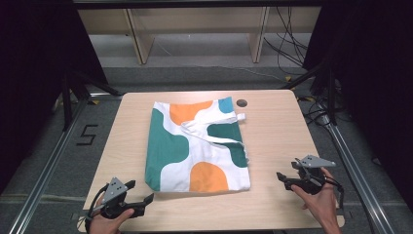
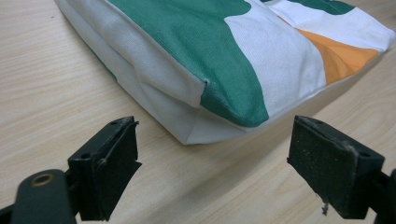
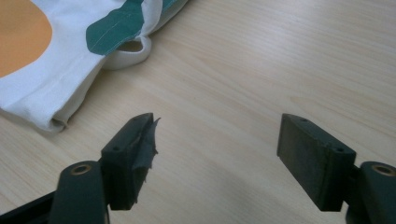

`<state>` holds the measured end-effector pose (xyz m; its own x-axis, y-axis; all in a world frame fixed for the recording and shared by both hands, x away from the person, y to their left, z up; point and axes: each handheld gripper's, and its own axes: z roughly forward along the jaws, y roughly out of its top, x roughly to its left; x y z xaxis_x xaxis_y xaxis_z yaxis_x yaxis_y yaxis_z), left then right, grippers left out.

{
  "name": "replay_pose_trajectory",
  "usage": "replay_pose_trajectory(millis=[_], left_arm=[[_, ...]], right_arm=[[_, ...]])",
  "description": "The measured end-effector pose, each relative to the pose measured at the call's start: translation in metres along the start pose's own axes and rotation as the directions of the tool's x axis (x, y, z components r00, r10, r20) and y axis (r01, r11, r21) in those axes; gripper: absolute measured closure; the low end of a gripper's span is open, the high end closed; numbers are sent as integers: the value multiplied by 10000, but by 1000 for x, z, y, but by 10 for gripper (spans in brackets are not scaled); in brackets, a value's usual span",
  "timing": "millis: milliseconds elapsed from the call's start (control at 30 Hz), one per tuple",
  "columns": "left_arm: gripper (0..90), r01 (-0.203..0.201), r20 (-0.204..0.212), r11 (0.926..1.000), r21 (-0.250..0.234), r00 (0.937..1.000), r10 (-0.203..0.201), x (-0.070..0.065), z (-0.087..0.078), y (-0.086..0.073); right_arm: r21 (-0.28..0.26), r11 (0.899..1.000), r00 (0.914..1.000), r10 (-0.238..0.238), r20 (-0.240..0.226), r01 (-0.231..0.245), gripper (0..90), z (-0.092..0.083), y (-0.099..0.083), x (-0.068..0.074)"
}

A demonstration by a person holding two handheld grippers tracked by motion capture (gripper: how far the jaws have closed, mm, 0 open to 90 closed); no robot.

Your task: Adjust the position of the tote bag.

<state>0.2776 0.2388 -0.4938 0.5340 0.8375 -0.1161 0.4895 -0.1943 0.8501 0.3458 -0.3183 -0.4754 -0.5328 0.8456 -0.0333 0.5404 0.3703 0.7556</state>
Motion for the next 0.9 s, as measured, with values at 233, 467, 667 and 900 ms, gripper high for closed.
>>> replay_pose_trajectory(millis=[233, 467, 667, 900], left_arm=[[146, 278, 176, 9996, -93, 9995, -276, 0, 0, 0], [147, -71, -28, 10000, 21, 10000, 71, -2, 1, 0], [147, 363, 211, 9993, -96, 9991, -361, -9, 2, 2], [147, 657, 459, 9976, -207, 9968, -647, -17, 10, 6]], right_arm=[[257, 9997, 9992, 62, -394, -52, 299, 2, 0, 0], [200, 9994, 9973, 281, -684, -268, 292, 4, 1, 4], [215, 9998, 9946, 2, -1034, 20, 271, 11, 9, 13], [50, 9971, 9862, -741, -1482, 757, 286, 22, 26, 29]])
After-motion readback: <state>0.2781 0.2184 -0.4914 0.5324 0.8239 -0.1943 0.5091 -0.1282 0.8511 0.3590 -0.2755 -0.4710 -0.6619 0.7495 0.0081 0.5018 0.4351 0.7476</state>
